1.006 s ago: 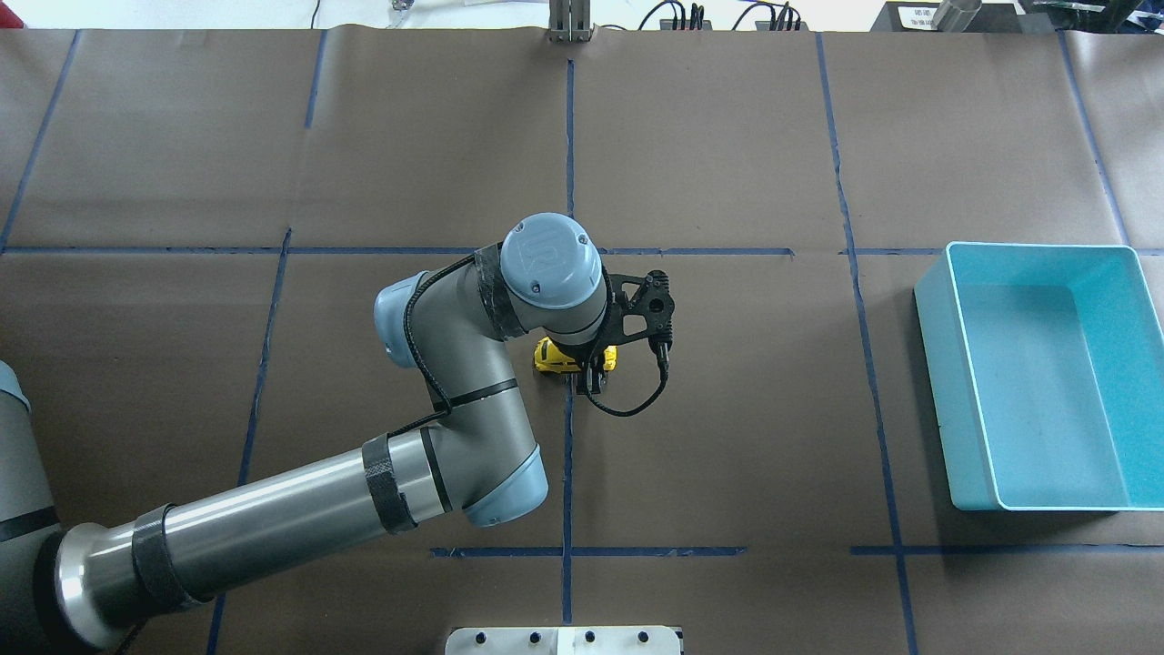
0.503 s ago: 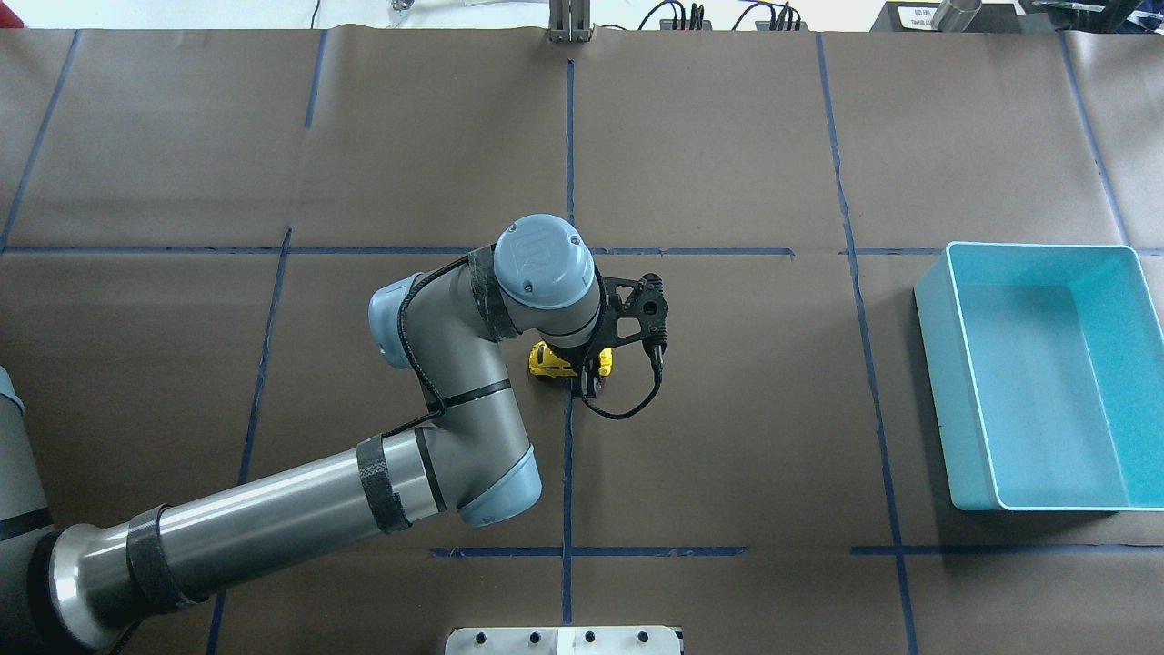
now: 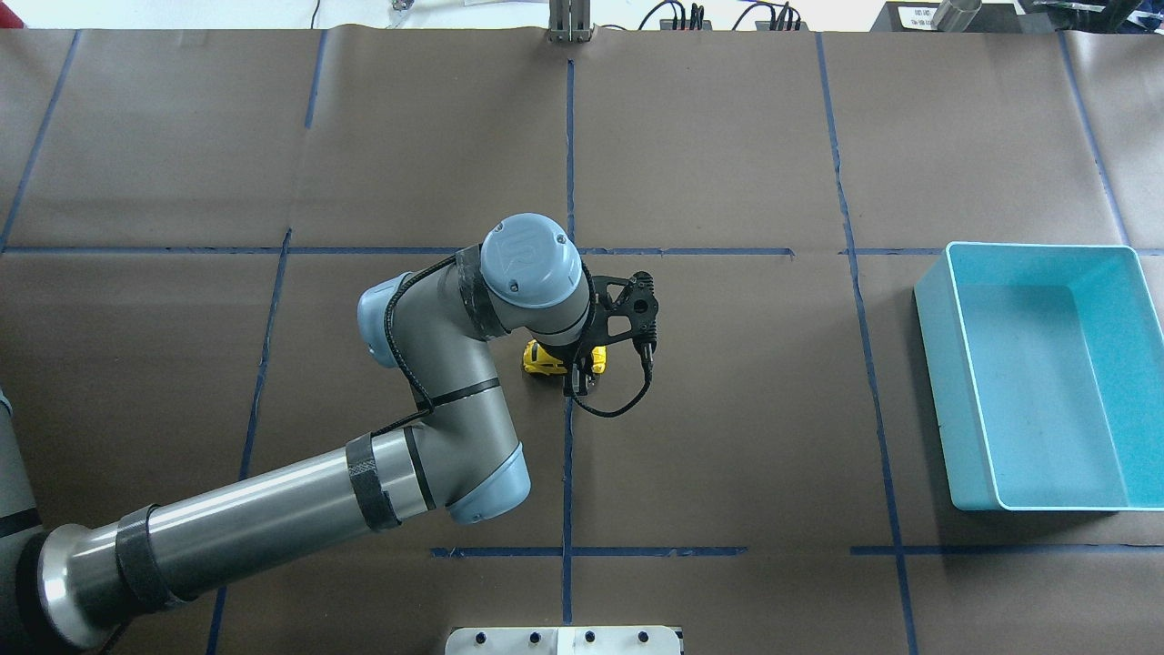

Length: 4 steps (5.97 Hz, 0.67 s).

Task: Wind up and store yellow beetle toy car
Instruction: 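Drag the car backward toward the robot with the left gripper to wind it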

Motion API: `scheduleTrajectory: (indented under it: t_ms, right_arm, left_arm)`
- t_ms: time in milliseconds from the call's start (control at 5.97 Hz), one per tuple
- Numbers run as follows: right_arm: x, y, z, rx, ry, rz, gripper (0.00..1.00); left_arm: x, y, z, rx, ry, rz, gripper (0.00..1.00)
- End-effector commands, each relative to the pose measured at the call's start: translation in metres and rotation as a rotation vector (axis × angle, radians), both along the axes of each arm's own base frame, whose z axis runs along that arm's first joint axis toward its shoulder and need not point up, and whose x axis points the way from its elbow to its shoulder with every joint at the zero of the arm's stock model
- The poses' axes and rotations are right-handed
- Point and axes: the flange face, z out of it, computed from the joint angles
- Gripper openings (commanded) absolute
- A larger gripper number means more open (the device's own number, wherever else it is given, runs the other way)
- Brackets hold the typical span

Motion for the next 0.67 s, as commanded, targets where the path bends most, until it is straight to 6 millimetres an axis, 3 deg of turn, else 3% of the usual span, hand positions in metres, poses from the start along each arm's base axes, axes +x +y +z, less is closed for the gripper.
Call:
scheduleTrajectory:
  t_ms: [0,503]
  right_arm:
    - [-0.001,0.0,0.001,-0.001,0.0,-0.002,1.0]
    - [-0.001,0.0,0.0,0.0,0.0,-0.002,1.0]
  left_arm:
    - [-0.007,0.001,0.014,0.002,-0.005,-0.004,0.0]
    - [-0.031,0.007,0.039,0.01,0.009,-0.009,0.0]
